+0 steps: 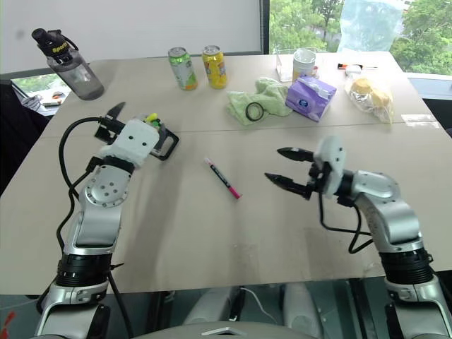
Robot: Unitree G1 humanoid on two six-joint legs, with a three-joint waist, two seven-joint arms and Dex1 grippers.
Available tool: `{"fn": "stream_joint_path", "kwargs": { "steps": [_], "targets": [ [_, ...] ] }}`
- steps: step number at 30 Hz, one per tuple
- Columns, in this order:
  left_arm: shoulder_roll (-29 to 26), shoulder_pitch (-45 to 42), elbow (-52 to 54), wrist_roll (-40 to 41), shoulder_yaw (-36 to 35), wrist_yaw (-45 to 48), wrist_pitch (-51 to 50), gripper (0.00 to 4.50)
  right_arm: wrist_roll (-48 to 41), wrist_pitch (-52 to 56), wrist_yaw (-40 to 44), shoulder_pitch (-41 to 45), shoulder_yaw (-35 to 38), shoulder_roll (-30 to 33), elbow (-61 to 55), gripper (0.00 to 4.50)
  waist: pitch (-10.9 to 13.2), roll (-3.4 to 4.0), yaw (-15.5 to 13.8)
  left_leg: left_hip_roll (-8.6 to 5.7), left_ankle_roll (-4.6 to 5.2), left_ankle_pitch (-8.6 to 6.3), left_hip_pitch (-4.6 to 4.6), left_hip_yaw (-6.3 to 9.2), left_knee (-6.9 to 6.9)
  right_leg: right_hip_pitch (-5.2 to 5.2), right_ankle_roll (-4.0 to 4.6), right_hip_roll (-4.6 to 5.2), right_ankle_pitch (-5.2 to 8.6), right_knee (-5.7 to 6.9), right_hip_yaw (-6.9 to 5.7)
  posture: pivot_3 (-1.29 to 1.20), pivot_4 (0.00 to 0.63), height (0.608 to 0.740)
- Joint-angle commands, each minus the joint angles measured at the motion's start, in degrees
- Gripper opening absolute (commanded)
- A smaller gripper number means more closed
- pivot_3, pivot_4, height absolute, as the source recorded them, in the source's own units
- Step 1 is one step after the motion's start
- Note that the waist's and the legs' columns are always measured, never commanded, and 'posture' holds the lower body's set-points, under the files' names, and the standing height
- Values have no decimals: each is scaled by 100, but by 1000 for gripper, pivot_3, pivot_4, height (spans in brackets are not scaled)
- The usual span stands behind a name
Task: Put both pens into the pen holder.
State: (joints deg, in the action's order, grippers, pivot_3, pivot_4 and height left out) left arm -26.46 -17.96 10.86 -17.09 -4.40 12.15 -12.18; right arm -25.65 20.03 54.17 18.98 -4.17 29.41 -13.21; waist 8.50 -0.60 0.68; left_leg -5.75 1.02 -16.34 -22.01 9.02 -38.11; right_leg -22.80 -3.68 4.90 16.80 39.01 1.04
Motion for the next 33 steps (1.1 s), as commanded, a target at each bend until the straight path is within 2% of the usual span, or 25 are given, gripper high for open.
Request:
{"fn": "stream_joint_path", "kwargs": {
  "steps": [1,3,6,8,11,14,18,21,25,26,28,33],
  "targets": [
    [323,-96,461,1102,-176,536,-152,4405,529,258,-543,40,-505,-138,-356,3483,0,0,1,0,0,0,-4,3,-5,0,0,0,0,0,-3,0,150,740],
    [581,-10,695,2043,-375,968,-759,4405,1033,415,-1035,40,-921,-320,-438,3483,-1,-1,8,-1,0,0,-8,5,-12,-1,0,0,0,0,-5,0,150,740],
    [382,337,1187,3313,-634,1843,-1669,4405,1278,742,-1395,-9,-1273,-569,-636,3483,-1,0,57,0,0,0,-7,7,-11,-3,0,-1,0,6,-5,0,150,740],
    [114,554,1449,4062,-917,2241,-2291,4405,1383,867,-1519,33,-1380,-668,-654,3483,-1,0,107,1,-1,0,-5,6,-8,-4,0,-3,0,9,-2,0,150,740],
    [-736,1153,1761,4976,-1315,3108,-3027,4405,1572,1157,-1596,234,-1550,-697,-561,3483,-1,0,151,1,-1,0,-4,7,-12,-3,1,-7,0,12,-1,0,150,740],
    [-1660,1839,1824,5292,-1593,3754,-3424,4405,1707,1425,-1581,493,-1792,-788,-426,3483,1,4,163,3,-1,0,9,2,-10,5,1,-9,0,13,5,0,150,740],
    [-2464,2548,1887,5472,-1879,4280,-3645,4405,1872,1636,-1640,781,-2078,-1054,-52,3483,3,8,142,7,-2,0,17,2,-4,4,5,-14,0,14,6,0,150,740],
    [-2832,3016,1886,5406,-2179,4532,-3600,4405,2103,1688,-1832,989,-2242,-1330,437,3483,3,8,137,7,-2,0,15,3,-4,5,7,-14,-1,8,4,0,150,740],
    [-2865,3255,1955,5397,-2504,4525,-3468,4405,2383,1789,-2048,1136,-2389,-1560,985,3483,5,10,131,7,-2,0,15,2,-1,4,8,-13,-3,3,5,0,150,740],
    [-2858,3298,1986,5406,-2562,4521,-3469,4500,2556,1707,-2078,1139,-2510,-1502,1127,2829,5,11,134,7,-2,0,16,1,2,5,9,-13,-3,2,6,0,150,740],
    [-2848,3335,2021,5420,-2600,4504,-3476,4500,2657,1664,-2089,1107,-2567,-1471,1238,2222,2,11,147,8,-2,0,19,-1,4,5,11,-14,-4,3,8,0,150,740],
    [-2737,3250,2052,5432,-2490,4373,-3427,4500,2587,1623,-2113,1042,-2413,-1539,1224,34,-1,13,146,11,-5,1,27,-2,10,7,17,-16,-9,5,9,0,150,740]
  ]
}}
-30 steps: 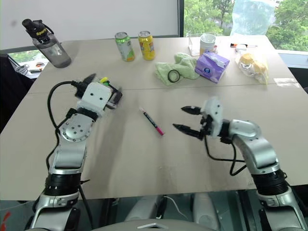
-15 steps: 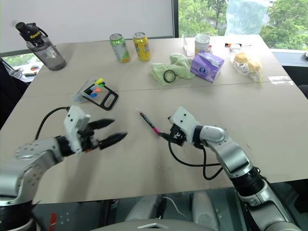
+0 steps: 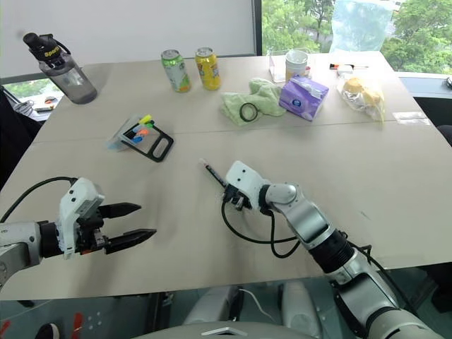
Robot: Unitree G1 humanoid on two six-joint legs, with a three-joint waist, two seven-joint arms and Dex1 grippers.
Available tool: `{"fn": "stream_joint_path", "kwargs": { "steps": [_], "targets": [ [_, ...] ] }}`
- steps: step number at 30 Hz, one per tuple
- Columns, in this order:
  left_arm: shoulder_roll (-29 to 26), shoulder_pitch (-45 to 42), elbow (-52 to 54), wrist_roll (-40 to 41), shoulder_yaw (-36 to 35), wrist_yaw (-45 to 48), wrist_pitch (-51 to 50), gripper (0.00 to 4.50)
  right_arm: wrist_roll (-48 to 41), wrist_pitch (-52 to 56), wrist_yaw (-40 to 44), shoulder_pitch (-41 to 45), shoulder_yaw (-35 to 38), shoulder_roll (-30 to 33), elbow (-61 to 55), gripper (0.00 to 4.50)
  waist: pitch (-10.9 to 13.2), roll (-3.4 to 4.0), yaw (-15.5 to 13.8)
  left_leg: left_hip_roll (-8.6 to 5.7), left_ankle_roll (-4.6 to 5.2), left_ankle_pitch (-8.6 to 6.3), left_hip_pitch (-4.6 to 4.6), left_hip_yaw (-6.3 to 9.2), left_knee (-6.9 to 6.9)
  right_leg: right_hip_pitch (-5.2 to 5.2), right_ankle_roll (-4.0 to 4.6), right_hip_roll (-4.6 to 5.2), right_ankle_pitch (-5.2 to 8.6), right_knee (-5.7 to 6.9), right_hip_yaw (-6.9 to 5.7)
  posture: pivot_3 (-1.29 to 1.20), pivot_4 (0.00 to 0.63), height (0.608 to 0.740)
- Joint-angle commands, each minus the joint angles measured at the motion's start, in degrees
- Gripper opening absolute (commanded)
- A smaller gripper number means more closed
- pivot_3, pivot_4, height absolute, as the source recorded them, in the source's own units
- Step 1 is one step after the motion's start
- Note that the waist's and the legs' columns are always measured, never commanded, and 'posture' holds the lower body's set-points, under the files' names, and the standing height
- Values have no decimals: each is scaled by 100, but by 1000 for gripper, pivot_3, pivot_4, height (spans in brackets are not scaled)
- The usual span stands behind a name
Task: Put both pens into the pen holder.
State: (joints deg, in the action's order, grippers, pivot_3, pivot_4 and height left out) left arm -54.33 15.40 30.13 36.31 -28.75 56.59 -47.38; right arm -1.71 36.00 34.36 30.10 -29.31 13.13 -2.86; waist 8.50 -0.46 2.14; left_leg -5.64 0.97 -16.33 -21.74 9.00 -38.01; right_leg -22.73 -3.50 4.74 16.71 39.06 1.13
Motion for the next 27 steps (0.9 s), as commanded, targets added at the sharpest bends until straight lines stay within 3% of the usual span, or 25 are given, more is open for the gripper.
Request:
{"fn": "stream_joint_path", "kwargs": {
  "steps": [1,6,10,16,23,27],
  "targets": [
    [75,-130,106,88,4,-103,109,4500,216,-32,-146,-84,114,108,192,34,-1,0,-1,0,0,0,1,0,0,0,1,-1,-1,0,0,0,150,740],
    [634,-664,-27,325,200,-529,133,4500,156,-234,-377,-147,451,21,182,34,-2,2,-29,1,-2,1,0,2,0,1,2,-2,-4,1,-2,0,150,740],
    [1847,-1450,-223,998,239,-1560,-134,4500,-166,-808,-563,-138,1010,-297,48,34,-2,2,-90,0,-2,1,-4,6,-5,1,-1,-4,-7,-2,-7,0,150,740],
    [3143,-2608,-754,1699,-22,-3385,-441,4500,-570,-2078,144,-227,1155,-345,-284,34,-6,-5,-55,5,-3,1,-12,4,-18,0,-4,-10,-8,-2,-5,0,150,740],
    [3571,-3097,-815,2810,-119,-4215,-480,4500,-707,-2689,628,-338,981,-331,-483,34,-7,-8,21,6,-3,2,-11,-1,-18,0,-4,-12,-8,-2,1,0,150,740],
    [3553,-3102,-617,3205,-13,-4260,-382,3466,-721,-2735,726,-319,971,-338,-402,0,-6,-8,14,7,-4,2,-10,-3,-19,0,-4,-15,-8,-1,5,0,150,740]
  ]
}}
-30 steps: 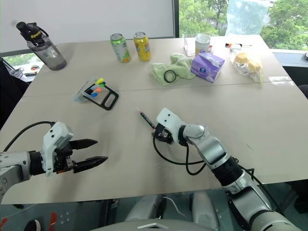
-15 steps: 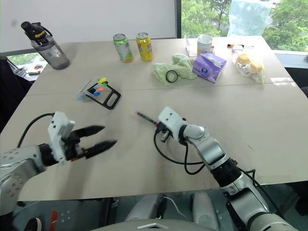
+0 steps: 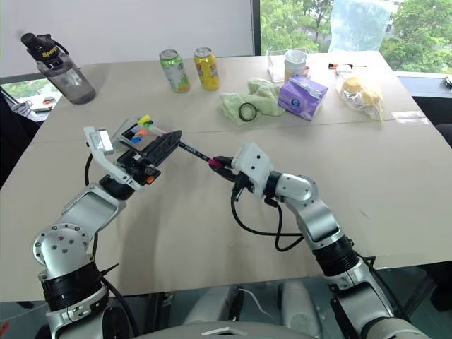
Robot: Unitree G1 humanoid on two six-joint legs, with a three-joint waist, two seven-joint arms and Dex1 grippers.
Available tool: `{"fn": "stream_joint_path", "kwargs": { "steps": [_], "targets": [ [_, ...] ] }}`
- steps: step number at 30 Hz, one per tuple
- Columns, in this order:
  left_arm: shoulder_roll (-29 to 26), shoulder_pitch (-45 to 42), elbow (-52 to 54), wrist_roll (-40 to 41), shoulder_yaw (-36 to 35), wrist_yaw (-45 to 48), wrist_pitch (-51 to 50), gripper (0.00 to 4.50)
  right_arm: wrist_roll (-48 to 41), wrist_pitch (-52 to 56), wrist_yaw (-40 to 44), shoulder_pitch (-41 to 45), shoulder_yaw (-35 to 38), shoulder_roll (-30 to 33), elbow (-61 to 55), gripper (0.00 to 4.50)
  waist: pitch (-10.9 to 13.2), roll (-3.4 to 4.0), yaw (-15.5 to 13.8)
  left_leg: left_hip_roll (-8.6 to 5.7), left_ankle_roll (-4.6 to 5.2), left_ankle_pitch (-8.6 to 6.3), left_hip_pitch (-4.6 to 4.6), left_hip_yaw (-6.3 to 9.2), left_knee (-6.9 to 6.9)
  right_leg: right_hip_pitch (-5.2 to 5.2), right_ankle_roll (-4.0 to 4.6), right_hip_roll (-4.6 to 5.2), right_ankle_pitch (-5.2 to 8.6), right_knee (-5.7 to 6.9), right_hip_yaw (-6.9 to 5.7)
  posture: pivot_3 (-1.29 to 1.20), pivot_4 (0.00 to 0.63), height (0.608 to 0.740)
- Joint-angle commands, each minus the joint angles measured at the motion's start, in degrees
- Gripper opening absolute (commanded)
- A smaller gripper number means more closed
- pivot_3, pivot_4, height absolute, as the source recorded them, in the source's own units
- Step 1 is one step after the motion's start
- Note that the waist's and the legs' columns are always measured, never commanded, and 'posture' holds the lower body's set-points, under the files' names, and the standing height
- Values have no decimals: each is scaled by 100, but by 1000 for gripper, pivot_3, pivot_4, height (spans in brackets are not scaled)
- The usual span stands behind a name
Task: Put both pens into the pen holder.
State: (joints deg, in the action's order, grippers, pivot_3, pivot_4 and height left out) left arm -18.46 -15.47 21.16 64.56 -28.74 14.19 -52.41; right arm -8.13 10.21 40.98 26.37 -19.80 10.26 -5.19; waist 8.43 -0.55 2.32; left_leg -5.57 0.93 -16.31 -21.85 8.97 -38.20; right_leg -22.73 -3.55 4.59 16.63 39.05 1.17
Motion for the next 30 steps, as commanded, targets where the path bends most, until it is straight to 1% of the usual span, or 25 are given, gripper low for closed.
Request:
{"fn": "stream_joint_path", "kwargs": {
  "steps": [1,7,9,11,14,16,17,18,19,20,21,24,27,28,30],
  "targets": [
    [-59,26,339,473,19,-5,132,2917,-76,-162,68,59,27,-51,-152,0,0,0,-8,0,0,0,0,0,0,0,0,0,0,-1,0,0,150,740],
    [-226,141,427,715,168,-53,193,71,-237,0,177,77,85,-64,-121,0,1,0,-14,0,0,0,-1,2,0,0,0,-2,0,-1,-1,0,150,740],
    [-301,105,400,775,198,-106,245,0,-234,118,287,88,31,16,-147,1015,1,1,-19,0,0,0,1,-1,-1,1,0,-1,0,-1,2,0,150,740],
    [-373,21,364,807,218,-158,308,0,-108,159,110,60,40,-5,-136,1801,1,1,-23,0,0,0,0,0,-1,0,0,-1,0,-2,1,0,150,740],
    [-507,-81,373,602,315,-159,452,0,3,324,-39,-2,84,58,-104,3199,1,1,-25,0,0,0,0,1,0,-1,0,-1,0,-1,1,0,150,740],
    [-635,-166,390,239,459,-136,610,0,-116,450,38,-81,227,203,-106,3199,1,1,-26,0,0,0,0,-1,0,-1,0,-1,0,-3,1,0,150,740],
    [-756,-196,400,-94,590,-51,749,0,-195,493,83,-126,353,309,-103,3199,1,1,-31,0,0,0,0,-1,1,0,0,-1,0,-4,2,0,150,740],
    [-965,-262,379,-723,823,32,1048,0,-290,497,158,-175,531,467,-109,3199,1,1,-38,-1,0,0,-1,0,1,0,0,-1,0,-6,1,0,150,740],
    [-1105,-305,357,-1174,987,97,1269,0,-360,499,210,-206,645,576,-117,3199,2,1,-71,-1,0,0,-1,-1,1,0,0,-1,0,-5,1,0,150,740],
    [-1375,-368,274,-1997,1259,154,1779,0,-509,537,316,-246,795,709,-160,3199,3,2,-91,-2,0,0,-3,3,1,-1,0,-1,0,-10,-4,0,150,740],
    [-1541,-409,198,-2566,1444,200,2157,0,-618,562,382,-269,881,798,-192,3199,4,3,-119,-3,0,0,-2,1,1,0,0,-1,0,-9,-1,0,150,740],
    [-2455,-530,-132,-4965,2297,115,3649,0,-1079,461,819,-373,1286,1111,-221,3199,5,5,-129,-2,0,0,1,-11,14,-2,1,-3,0,-13,10,0,150,740],
    [-2907,-452,-318,-6369,2868,50,4414,0,-1487,235,1232,-449,1607,1257,-177,3199,6,7,-144,1,0,0,5,-22,46,-10,1,-1,0,-23,22,0,150,740],
    [-2977,-404,-359,-6704,2975,19,4549,0,-1588,129,1335,-466,1691,1265,-171,3199,6,7,-146,2,0,0,5,-23,53,-13,1,0,0,-25,25,0,150,740],
    [-3076,-188,-251,-7636,3129,-323,4552,0,-1953,284,1534,-402,1936,1362,-190,3199,6,7,-131,2,1,0,1,-35,75,-29,1,3,0,-34,34,0,150,740]
  ]
}}
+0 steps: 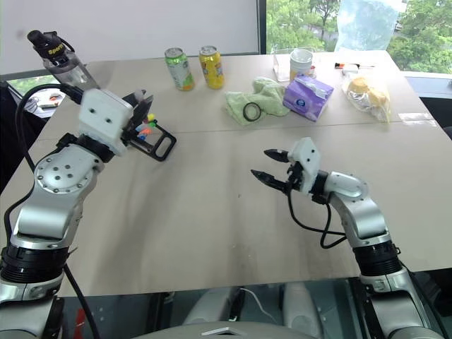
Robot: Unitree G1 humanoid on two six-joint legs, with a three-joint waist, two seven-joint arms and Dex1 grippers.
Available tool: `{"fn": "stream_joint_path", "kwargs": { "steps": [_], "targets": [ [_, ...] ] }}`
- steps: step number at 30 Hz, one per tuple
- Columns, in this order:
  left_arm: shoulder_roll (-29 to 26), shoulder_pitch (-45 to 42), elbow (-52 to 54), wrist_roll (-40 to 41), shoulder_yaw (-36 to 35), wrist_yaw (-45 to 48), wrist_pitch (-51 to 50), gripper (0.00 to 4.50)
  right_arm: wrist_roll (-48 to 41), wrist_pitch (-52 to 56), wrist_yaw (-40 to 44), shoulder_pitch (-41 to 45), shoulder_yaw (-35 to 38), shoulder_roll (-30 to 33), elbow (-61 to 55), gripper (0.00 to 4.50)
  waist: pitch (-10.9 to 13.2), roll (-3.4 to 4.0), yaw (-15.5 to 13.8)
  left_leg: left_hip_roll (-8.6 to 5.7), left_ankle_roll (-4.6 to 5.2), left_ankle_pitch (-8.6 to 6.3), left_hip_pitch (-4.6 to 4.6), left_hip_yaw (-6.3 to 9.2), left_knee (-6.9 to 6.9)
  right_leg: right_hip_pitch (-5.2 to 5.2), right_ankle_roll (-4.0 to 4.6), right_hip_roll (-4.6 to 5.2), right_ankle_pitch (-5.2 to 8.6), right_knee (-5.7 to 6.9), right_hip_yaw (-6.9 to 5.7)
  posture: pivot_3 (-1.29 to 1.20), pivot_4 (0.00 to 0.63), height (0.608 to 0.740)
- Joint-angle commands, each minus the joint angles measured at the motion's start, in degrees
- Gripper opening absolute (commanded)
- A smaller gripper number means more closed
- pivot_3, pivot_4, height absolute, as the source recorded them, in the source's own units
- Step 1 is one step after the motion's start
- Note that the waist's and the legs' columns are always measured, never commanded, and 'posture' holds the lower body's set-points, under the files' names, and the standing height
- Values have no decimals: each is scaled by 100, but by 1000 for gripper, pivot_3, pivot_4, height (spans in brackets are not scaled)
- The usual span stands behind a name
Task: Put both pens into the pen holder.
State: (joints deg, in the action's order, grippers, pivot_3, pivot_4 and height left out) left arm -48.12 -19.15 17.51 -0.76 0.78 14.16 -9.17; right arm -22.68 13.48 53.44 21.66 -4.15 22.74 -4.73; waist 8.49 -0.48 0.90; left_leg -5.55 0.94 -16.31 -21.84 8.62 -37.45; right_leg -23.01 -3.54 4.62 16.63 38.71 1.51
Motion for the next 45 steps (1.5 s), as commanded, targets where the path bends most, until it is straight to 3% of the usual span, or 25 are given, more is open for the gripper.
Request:
{"fn": "stream_joint_path", "kwargs": {
  "steps": [1,4,20,30,39,42,45],
  "targets": [
    [-128,247,175,-1459,217,-403,246,0,-633,65,325,107,452,147,-257,3199,0,0,13,0,1,0,-5,-14,8,-15,0,0,0,4,8,0,150,740],
    [-36,355,188,-2010,238,-444,153,0,-1022,338,423,197,580,194,-342,3199,1,-1,14,3,1,1,-34,-20,6,-50,0,-3,0,15,11,0,150,740],
    [630,464,-403,-1548,-472,-51,246,0,-917,162,376,252,506,53,-314,3199,0,-2,11,8,1,1,-36,-25,-4,-51,-1,-4,0,22,5,0,150,740],
    [743,351,-559,-1695,-653,-61,-93,4367,-904,186,357,276,434,21,-356,3252,0,-3,10,8,1,1,-36,-24,-12,-50,-1,-4,-1,26,-1,0,150,740],
    [911,319,-391,-1725,-685,-55,-211,4442,-886,194,381,274,392,39,-322,3252,0,-3,18,8,1,1,-35,-25,-15,-50,-1,-4,-1,30,-2,0,150,740],
    [1183,331,-266,-1073,-652,311,-43,4442,-858,217,381,191,369,50,-311,3252,-1,-3,10,8,1,1,-36,-25,-19,-50,-1,-4,-1,31,-2,0,150,740],
    [1881,559,23,179,-665,873,-634,4442,-639,102,327,-91,372,117,-80,3252,-6,-5,-1,8,1,1,-40,-22,-28,-46,-2,-3,-1,29,-5,0,150,740]
  ]
}}
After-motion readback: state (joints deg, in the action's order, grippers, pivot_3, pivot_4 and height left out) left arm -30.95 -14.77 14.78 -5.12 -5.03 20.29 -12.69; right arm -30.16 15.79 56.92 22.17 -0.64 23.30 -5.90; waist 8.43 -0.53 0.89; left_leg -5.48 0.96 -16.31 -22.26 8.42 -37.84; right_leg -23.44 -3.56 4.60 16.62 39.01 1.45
